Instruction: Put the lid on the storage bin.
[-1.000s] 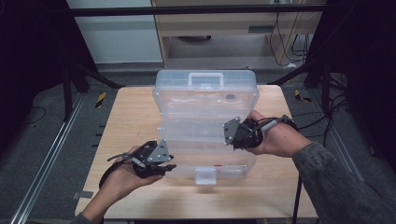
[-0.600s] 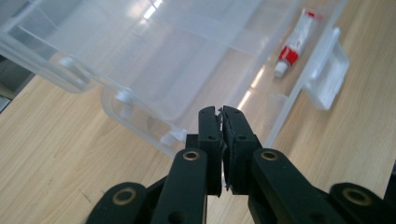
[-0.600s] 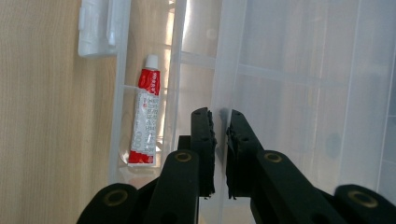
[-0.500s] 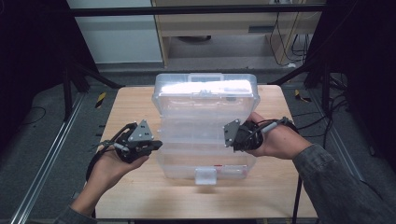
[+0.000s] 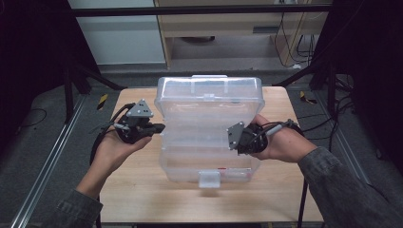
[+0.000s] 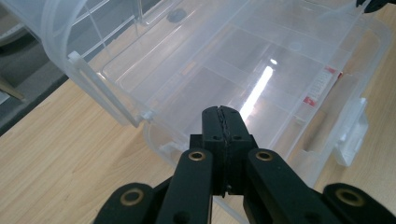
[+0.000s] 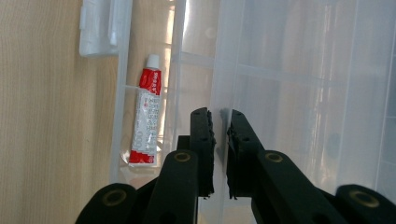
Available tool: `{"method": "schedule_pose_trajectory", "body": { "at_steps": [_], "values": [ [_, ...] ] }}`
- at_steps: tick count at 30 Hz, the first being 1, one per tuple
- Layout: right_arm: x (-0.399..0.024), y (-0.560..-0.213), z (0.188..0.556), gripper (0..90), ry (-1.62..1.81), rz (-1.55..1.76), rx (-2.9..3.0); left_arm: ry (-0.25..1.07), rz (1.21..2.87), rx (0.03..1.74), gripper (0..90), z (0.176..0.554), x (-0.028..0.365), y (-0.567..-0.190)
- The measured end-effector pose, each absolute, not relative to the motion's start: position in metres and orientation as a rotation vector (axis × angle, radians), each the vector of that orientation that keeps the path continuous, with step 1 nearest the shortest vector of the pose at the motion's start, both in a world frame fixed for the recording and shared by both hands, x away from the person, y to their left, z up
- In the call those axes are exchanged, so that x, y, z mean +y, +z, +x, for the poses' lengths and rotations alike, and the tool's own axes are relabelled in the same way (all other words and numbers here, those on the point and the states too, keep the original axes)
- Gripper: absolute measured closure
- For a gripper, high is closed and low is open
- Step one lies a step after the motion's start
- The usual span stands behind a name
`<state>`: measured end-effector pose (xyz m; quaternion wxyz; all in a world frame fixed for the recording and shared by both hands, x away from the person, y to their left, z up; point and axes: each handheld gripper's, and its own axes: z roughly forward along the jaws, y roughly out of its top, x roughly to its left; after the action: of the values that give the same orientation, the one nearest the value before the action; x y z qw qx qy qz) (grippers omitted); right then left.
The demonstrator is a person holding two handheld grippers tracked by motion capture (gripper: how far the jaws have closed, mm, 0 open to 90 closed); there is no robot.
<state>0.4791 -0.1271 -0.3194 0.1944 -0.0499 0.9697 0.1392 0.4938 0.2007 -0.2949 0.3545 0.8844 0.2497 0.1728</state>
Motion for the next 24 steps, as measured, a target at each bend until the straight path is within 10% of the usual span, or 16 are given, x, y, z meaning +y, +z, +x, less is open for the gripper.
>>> {"method": "schedule_pose_trajectory", "body": {
  "at_steps": [24],
  "values": [
    [-0.127,-0.321,0.478,82.3,0.396,-0.141,2.717,0.402,2.277,0.740,89.9,0.518,0.202,-0.290]
  ]
}}
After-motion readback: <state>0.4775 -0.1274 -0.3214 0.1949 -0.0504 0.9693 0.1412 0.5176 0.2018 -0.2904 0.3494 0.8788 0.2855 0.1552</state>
